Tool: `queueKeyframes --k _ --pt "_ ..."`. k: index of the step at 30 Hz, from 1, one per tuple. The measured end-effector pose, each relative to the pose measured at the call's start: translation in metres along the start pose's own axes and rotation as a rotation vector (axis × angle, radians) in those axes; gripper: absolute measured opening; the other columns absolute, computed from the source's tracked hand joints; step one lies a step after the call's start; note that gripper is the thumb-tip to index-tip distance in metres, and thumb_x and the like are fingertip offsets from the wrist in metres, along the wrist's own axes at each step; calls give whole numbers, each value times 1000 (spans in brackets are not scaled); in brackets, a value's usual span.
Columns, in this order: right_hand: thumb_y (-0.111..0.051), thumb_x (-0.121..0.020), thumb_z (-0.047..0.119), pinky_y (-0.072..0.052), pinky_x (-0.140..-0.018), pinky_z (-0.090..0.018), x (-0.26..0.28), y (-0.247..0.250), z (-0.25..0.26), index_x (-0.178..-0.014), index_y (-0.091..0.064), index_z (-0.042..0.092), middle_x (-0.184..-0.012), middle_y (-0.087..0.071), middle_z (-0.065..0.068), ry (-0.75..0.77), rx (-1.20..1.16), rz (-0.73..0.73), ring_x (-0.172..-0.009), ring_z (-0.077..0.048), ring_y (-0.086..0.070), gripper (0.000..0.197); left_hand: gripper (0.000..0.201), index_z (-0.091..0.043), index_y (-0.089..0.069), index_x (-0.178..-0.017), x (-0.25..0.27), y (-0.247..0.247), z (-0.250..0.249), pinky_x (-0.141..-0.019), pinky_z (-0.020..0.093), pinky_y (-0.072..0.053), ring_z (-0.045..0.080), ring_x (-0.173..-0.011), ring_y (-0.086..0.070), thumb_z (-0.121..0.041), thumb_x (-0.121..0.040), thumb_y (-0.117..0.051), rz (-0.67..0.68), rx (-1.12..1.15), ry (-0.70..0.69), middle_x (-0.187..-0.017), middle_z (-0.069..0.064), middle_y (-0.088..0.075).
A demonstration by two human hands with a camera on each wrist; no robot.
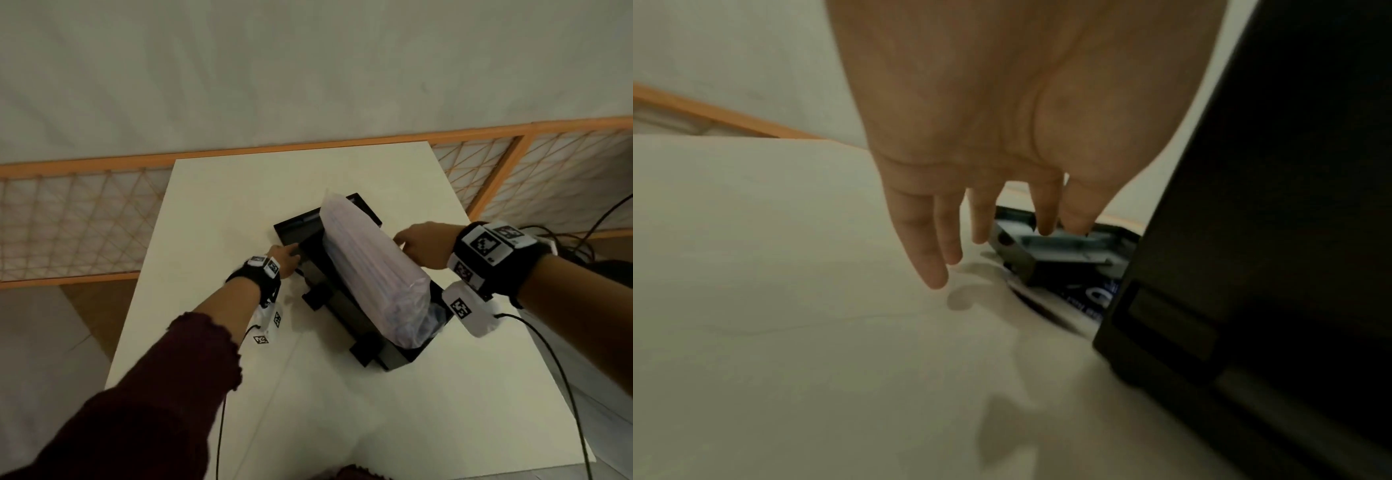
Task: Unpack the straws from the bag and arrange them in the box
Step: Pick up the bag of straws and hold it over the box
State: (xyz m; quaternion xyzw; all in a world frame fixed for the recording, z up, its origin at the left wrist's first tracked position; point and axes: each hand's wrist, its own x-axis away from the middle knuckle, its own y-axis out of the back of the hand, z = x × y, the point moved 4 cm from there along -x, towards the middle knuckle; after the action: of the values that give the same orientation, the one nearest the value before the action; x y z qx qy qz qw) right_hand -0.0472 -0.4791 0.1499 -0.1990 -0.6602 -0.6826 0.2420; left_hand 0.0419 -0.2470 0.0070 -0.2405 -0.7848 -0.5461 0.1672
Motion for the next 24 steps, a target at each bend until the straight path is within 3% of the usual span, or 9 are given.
queueKeyframes --k 3,6,8,10,15,19,21,24 --pt "-45 -96 19 -41 -94 -30 -6 -9 -1 -134 -49 13 -130 -57 -10 -7 16 26 -118 -28 -53 39 45 -32 -36 -142 -6 -12 0 -106 42 -32 39 -127 -38 -41 -98 -31 21 -166 35 -147 12 -32" --pt "-49 -93 14 -44 -87 -29 -11 -6 1 -133 -51 11 -125 -61 -10 -6 13 34 -109 -27 -57 39 40 -23 -50 -135 -13 -10 -1 -103 37 -35 38 -123 -44 -35 -99 -35 -33 -197 -2 -144 10 -42" --pt "-52 -91 8 -46 -72 -24 -13 -2 2 -130 -54 9 -118 -65 -12 -7 6 60 -91 -25 -58 39 37 -14 -55 -130 -16 -6 0 -98 36 -41 38 -119 -50 -28 -100 -39 -55 -185 -18 -137 13 -50" --pt "-53 -89 5 -43 -59 -23 -14 0 3 -128 -56 9 -114 -67 -12 3 13 79 -91 -25 -61 40 35 -10 -56 -126 -19 -2 2 -94 36 -42 38 -115 -52 -27 -99 -42 -62 -166 -19 -132 15 -54" --pt "-49 -91 9 -39 -76 -24 -21 1 7 -126 -59 12 -117 -66 -10 68 44 15 -106 -27 -61 37 32 -9 -52 -125 -22 7 5 -84 37 -44 39 -109 -56 -17 -94 -46 -44 -161 -15 -123 19 -59" --pt "-50 -92 23 -43 -81 -28 -30 3 22 -118 -64 20 -116 -67 -5 151 87 -20 -103 -27 -62 29 36 -6 -47 -133 -3 15 -5 -104 33 -33 31 -126 -45 -10 -98 -40 -19 -245 -72 -138 13 -49" --pt "-51 -91 19 -44 -81 -27 -36 4 30 -120 -64 22 -115 -67 -5 178 130 -7 -104 -27 -62 32 42 -14 -32 -142 18 16 -4 -104 31 -30 28 -131 -39 -12 -101 -36 19 -278 -35 -137 0 -39" --pt "-51 -89 8 -42 -81 -25 -42 8 40 -125 -62 20 -118 -66 -5 204 154 -3 -108 -25 -61 39 66 -21 -3 -151 46 18 2 -106 32 -30 28 -137 -32 -10 -98 -42 70 -387 -44 -156 5 -19"
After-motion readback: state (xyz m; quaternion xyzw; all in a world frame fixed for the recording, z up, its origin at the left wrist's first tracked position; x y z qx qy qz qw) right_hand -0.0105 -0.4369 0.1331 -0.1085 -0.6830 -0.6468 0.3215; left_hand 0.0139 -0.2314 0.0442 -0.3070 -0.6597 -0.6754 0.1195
